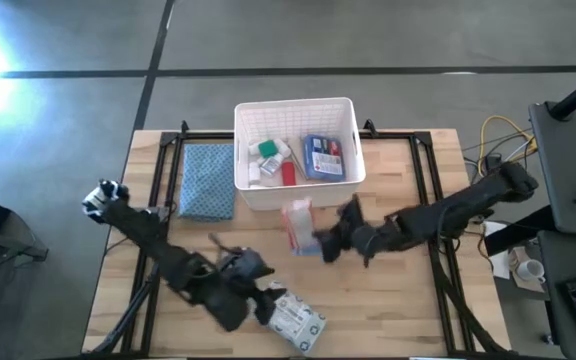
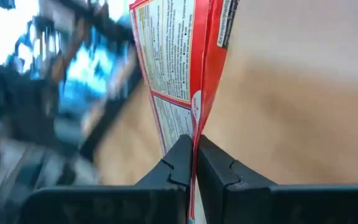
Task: Pick & place medical supplies in basket/bin
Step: Put the red bandage box into the white container, then put the white mailer bag into the white container
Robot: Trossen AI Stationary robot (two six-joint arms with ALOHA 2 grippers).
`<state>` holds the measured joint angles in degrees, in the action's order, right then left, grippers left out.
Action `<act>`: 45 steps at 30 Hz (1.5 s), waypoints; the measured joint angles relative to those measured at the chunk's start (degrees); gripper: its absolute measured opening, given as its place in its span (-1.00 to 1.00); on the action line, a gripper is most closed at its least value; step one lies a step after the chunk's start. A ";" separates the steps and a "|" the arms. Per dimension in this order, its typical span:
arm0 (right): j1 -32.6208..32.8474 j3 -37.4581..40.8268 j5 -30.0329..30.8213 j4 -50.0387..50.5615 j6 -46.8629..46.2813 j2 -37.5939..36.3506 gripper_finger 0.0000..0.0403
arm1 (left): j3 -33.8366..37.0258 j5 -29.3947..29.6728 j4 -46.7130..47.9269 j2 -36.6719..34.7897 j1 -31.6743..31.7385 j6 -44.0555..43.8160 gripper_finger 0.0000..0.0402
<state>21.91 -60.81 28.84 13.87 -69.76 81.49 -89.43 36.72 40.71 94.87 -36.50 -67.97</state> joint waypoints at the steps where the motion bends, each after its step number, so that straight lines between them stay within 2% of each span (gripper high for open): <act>1: -0.72 -2.08 3.26 2.14 1.76 -1.12 -0.96 | 0.29 2.23 -0.16 -1.05 -1.04 -0.50 0.40; 4: -5.04 -8.47 10.76 9.32 7.37 -3.82 -0.96 | 1.19 6.64 -0.18 -3.48 -3.18 -2.53 0.40; 6: -10.21 -12.30 10.82 13.10 11.06 -5.05 -0.96 | 1.84 7.36 -0.15 -4.15 -3.49 -3.71 0.40; 8: -17.30 -14.94 5.25 16.31 15.30 -5.24 -0.96 | 2.47 7.33 -0.25 -4.04 -3.62 -4.96 0.40; 12: -31.46 -17.00 -13.40 22.57 20.71 -2.68 -0.95 | 4.84 5.39 -1.21 -3.95 -3.76 -8.37 0.40; 14: -35.70 -17.23 -17.92 25.57 20.77 -1.01 -0.91 | 6.12 4.73 -1.16 -3.93 -4.47 -10.58 0.40; 18: -38.16 -17.25 -18.08 26.43 23.76 0.05 -0.71 | 8.61 4.34 -1.68 -3.93 -6.27 -15.86 0.40; 22: -38.05 -17.28 -13.96 26.12 25.72 -0.07 -0.41 | 11.18 4.05 -1.72 -3.93 -8.46 -21.04 0.40; 24: -38.07 -17.49 -13.90 26.41 26.43 -0.42 -0.24 | 12.92 3.53 -1.75 -3.93 -9.48 -23.95 0.40; 28: -35.42 -17.58 -13.83 26.64 27.62 -2.00 0.04 | 16.77 -0.13 -1.79 -3.93 -11.17 -29.52 0.40; 33: -25.61 -17.58 -12.45 26.64 32.03 -3.94 0.23 | 23.08 -6.02 -5.45 -3.91 -12.24 -35.01 0.40; 35: -20.71 -17.59 -13.35 26.67 30.77 -4.28 0.26 | 25.93 -6.41 -10.23 -3.91 -12.31 -35.24 0.40; 40: -8.24 -17.25 -18.22 29.90 19.64 -2.62 0.25 | 33.81 -6.83 -27.87 -3.91 -12.31 -35.25 0.40; 45: 1.41 -13.83 -19.08 29.82 8.10 1.36 0.22 | 40.57 -7.19 -44.90 -3.91 -12.34 -35.27 0.40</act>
<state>23.31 -74.64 9.76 43.69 -61.66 82.85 -48.86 29.53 -4.19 90.96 -48.84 -103.24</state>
